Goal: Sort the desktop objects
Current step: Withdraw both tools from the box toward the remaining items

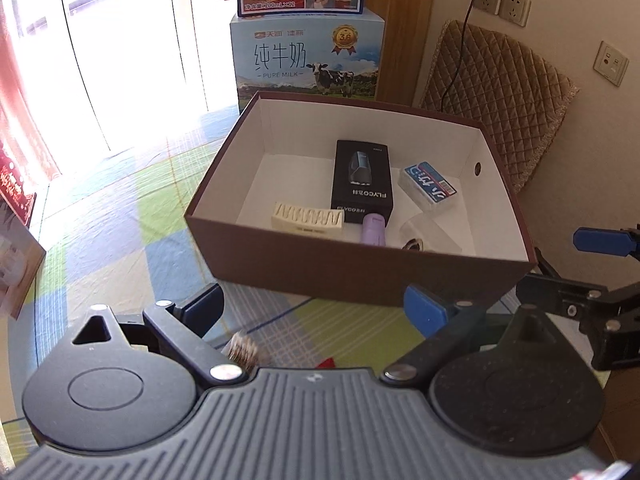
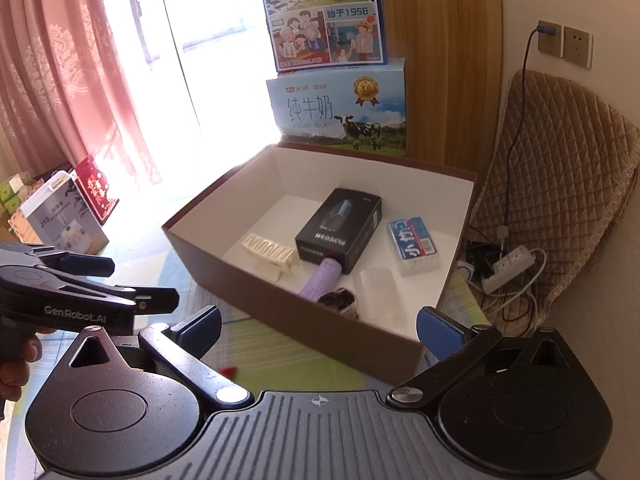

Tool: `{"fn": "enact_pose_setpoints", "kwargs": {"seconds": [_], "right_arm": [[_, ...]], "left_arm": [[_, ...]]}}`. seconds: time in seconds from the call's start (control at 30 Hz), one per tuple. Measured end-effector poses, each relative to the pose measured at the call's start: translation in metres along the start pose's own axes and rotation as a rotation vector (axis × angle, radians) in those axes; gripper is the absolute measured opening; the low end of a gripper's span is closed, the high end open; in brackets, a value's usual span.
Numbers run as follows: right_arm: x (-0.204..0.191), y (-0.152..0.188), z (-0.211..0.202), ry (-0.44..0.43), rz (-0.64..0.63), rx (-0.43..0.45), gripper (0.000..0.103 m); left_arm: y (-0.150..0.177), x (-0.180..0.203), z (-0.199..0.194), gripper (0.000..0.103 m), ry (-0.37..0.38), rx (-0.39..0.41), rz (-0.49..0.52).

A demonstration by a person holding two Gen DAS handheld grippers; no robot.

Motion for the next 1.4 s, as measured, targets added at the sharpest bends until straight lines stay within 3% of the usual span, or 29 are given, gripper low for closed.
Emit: {"fn": "enact_pose_setpoints", "kwargs": {"seconds": [0.7, 1.4], "right_arm": [[-0.051, 0.067, 0.009, -0.051, -0.024, -0.121, 0.101], [-0.096, 0.103, 0.035, -0.088, -0.055, -0.237, 0.101]], "left_arm": [[0.098, -0.035, -0.023, 0.095, -0.015, -0.058, -0.025], [0.146, -0.067, -0.019, 0.095, -0.045, -0.149, -0.061]]}}
Point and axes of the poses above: each gripper's, at about its wrist camera, not at the fingertips, and z roughly the way its jaws point, x to its right, y to its underside, the point moved 8 cm from there along z, roughly the way its jaws point, and after that the axes turned 14 degrees about -x, right-handed, at the moved point
